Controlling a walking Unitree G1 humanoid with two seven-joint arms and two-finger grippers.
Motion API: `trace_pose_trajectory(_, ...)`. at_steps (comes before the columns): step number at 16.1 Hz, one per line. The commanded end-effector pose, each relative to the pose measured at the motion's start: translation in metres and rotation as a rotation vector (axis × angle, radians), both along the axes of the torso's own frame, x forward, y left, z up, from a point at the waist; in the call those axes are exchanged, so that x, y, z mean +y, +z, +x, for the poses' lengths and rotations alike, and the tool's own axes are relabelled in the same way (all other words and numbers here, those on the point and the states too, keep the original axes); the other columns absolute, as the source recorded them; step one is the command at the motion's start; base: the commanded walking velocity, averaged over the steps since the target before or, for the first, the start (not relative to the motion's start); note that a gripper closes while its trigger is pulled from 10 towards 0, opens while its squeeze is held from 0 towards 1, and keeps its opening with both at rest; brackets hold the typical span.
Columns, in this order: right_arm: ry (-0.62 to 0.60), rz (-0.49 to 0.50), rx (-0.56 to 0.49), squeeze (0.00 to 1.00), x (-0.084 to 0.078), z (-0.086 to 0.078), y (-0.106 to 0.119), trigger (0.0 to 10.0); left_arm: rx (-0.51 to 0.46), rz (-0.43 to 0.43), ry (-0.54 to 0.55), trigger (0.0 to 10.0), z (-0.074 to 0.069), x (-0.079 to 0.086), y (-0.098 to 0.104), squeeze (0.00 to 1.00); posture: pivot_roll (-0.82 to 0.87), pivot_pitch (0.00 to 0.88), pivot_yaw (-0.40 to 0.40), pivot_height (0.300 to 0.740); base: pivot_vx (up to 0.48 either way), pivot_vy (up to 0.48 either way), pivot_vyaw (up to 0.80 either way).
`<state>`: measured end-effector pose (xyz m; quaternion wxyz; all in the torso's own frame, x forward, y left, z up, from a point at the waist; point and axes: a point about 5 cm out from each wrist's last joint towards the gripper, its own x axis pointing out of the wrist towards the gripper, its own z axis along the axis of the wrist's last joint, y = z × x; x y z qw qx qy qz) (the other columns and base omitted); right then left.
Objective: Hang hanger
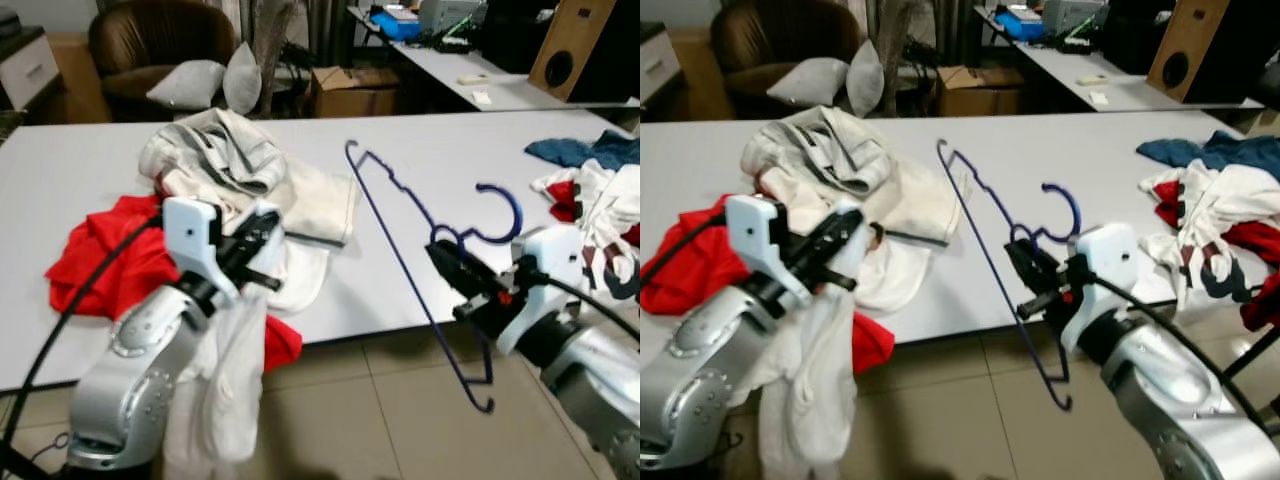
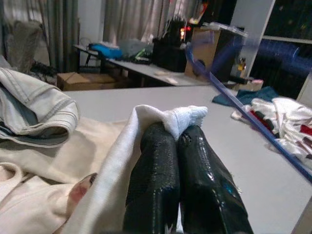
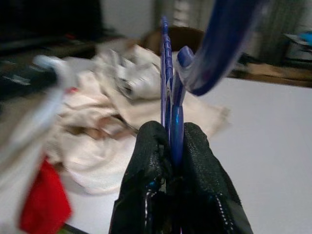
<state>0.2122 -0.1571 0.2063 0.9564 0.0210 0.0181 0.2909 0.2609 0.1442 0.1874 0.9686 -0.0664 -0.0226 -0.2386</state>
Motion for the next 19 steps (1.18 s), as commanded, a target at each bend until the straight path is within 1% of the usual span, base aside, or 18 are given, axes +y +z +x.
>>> trace_pose_trajectory(1, 0.007, 0.006, -0.010, 0.00, -0.007, 0.000, 0.004, 10.0, -0.053, -0.009, -0.016, 10.0, 0.005, -0.006, 0.013, 0.00, -0.01, 0.000, 0.014, 0.740, 0.262, 0.000, 0.00)
trace_pose_trajectory(2, 0.033, 0.001, -0.009, 0.00, -0.010, -0.001, 0.005, 10.0, -0.058, -0.001, -0.010, 10.0, 0.007, -0.005, 0.015, 0.00, -0.01, 0.000, 0.014, 0.740, 0.285, 0.000, 0.00)
trace_pose_trajectory(3, 0.100, -0.010, 0.002, 0.00, -0.021, -0.006, 0.008, 10.0, -0.083, 0.021, 0.001, 10.0, 0.016, -0.004, 0.022, 0.00, -0.01, 0.000, 0.014, 0.740, 0.315, 0.000, 0.00)
trace_pose_trajectory(4, 0.126, -0.013, 0.014, 0.00, -0.026, -0.007, 0.009, 10.0, -0.092, 0.031, 0.003, 10.0, 0.019, -0.003, 0.026, 0.00, -0.01, 0.000, 0.014, 0.740, 0.315, 0.000, 0.00)
trace_pose_trajectory(5, 0.195, -0.010, 0.042, 0.00, -0.036, -0.013, 0.011, 10.0, -0.111, 0.051, 0.009, 10.0, 0.028, -0.003, 0.034, 0.00, -0.01, 0.000, 0.012, 0.740, 0.345, 0.000, 0.00)
trace_pose_trajectory(6, 0.276, -0.018, 0.071, 0.00, -0.043, -0.021, 0.014, 10.0, -0.138, 0.054, 0.029, 10.0, 0.037, -0.002, 0.044, 0.00, -0.01, 0.000, 0.012, 0.740, 0.398, 0.000, 0.00)
trace_pose_trajectory(7, 0.345, -0.044, 0.103, 0.00, -0.050, -0.026, 0.016, 10.0, -0.153, 0.036, 0.059, 10.0, 0.045, 0.000, 0.053, 0.00, -0.01, 0.000, 0.007, 0.740, 0.442, 0.000, 0.00)
trace_pose_trajectory(9, 0.451, -0.056, 0.149, 0.00, -0.056, -0.034, 0.023, 10.0, -0.178, 0.024, 0.102, 10.0, 0.060, 0.005, 0.067, 0.00, -0.01, 0.000, 0.007, 0.740, 0.441, 0.000, 0.00)
trace_pose_trajectory(12, 0.494, -0.093, 0.164, 0.00, -0.067, -0.036, 0.028, 10.0, -0.237, 0.067, 0.096, 10.0, 0.075, 0.007, 0.084, 0.00, -0.01, 0.000, -0.001, 0.740, 0.435, 0.000, 0.00)
trace_pose_trajectory(13, 0.528, -0.093, 0.162, 0.00, -0.071, -0.037, 0.034, 10.0, -0.274, 0.087, 0.089, 10.0, 0.084, 0.008, 0.096, 0.00, -0.01, 0.000, -0.002, 0.740, 0.420, 0.000, 0.00)
trace_pose_trajectory(14, 0.546, -0.087, 0.158, 0.00, -0.071, -0.037, 0.037, 10.0, -0.296, 0.069, 0.083, 10.0, 0.089, 0.007, 0.105, 0.00, -0.01, 0.000, -0.007, 0.740, 0.420, 0.000, 0.00)
trace_pose_trajectory(15, 0.559, -0.081, 0.154, 0.00, -0.071, -0.037, 0.039, 10.0, -0.337, 0.010, 0.062, 10.0, 0.095, 0.002, 0.125, 0.00, -0.01, 0.000, -0.007, 0.740, 0.420, 0.000, 0.00)
trace_pose_trajectory(17, 0.561, -0.080, 0.153, 0.00, -0.070, -0.035, 0.037, 10.0, -0.436, -0.052, 0.054, 10.0, 0.100, 0.000, 0.157, 0.00, -0.01, 0.000, -0.020, 0.740, 0.414, 0.000, 0.00)
trace_pose_trajectory(18, 0.546, -0.091, 0.150, 0.00, -0.072, -0.033, 0.035, 10.0, -0.597, -0.133, 0.115, 10.0, 0.101, 0.010, 0.210, 0.00, -0.01, 0.000, -0.019, 0.740, 0.371, 0.000, 0.00)
trace_pose_trajectory(19, 0.546, -0.091, 0.150, 0.00, -0.072, -0.033, 0.035, 10.0, -0.597, -0.133, 0.115, 10.0, 0.101, 0.010, 0.210, 0.00, -0.01, 0.000, -0.019, 0.740, 0.371, 0.000, 0.00)
